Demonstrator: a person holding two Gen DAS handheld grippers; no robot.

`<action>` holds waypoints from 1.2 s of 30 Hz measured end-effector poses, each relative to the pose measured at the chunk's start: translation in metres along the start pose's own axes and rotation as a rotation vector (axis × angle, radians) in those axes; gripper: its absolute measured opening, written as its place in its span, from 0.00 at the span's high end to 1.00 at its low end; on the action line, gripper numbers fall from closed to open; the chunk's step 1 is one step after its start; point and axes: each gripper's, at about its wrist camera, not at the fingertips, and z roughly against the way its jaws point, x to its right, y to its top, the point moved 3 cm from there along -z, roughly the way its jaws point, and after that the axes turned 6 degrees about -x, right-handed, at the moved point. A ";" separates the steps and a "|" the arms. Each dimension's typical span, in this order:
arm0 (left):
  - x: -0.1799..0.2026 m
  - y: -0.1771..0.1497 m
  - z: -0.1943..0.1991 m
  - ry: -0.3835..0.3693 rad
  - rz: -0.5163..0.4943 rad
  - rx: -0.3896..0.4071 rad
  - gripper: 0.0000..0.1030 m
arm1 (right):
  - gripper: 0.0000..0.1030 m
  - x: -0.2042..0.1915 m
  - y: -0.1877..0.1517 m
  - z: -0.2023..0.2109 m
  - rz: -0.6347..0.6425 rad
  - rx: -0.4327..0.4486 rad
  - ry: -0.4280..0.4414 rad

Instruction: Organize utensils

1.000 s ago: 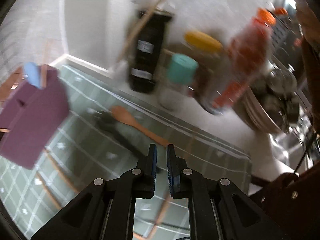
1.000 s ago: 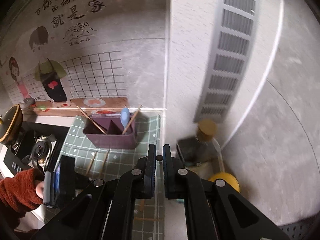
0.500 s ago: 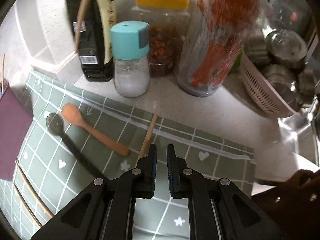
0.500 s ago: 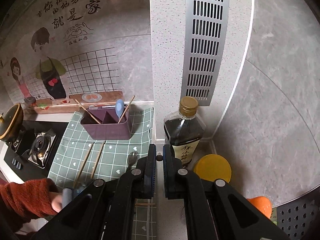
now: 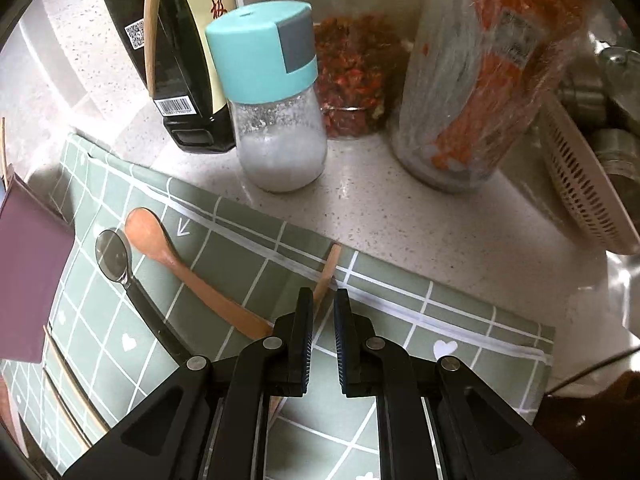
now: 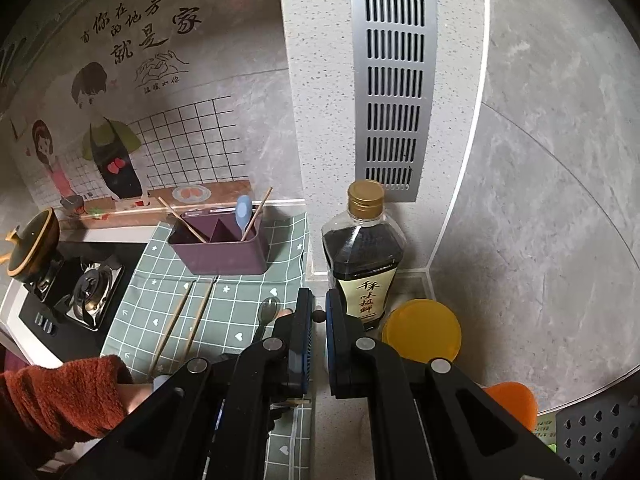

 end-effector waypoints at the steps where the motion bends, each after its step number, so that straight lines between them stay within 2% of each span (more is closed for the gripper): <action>1: 0.000 0.002 -0.001 -0.001 0.012 -0.001 0.89 | 0.94 0.002 0.000 0.000 -0.005 0.002 0.002; 5: -0.005 0.004 -0.006 0.002 0.087 -0.006 0.91 | 0.94 0.008 -0.001 0.001 -0.022 0.007 0.007; 8: -0.006 -0.003 -0.006 0.014 0.129 0.021 0.92 | 0.94 0.009 -0.001 0.002 -0.022 0.012 -0.001; 11: -0.013 -0.020 0.009 -0.001 0.212 0.079 0.95 | 0.94 0.006 0.000 0.002 -0.014 0.015 -0.004; 17: -0.049 -0.061 0.060 -0.057 0.458 0.225 0.96 | 0.94 -0.014 0.006 0.003 0.031 0.022 -0.005; 21: -0.071 -0.083 0.096 -0.049 0.566 0.319 0.96 | 0.94 -0.033 0.012 0.001 0.064 0.022 0.005; 27: -0.096 -0.107 0.169 0.039 0.632 0.500 0.96 | 0.94 -0.062 0.021 0.001 0.111 0.020 0.010; 31: -0.117 -0.112 0.240 0.121 0.637 0.652 1.00 | 0.94 -0.078 0.036 0.013 0.122 0.042 0.040; 36: -0.146 -0.105 0.329 0.278 0.627 0.830 1.00 | 0.94 -0.100 0.070 0.045 0.145 0.137 0.048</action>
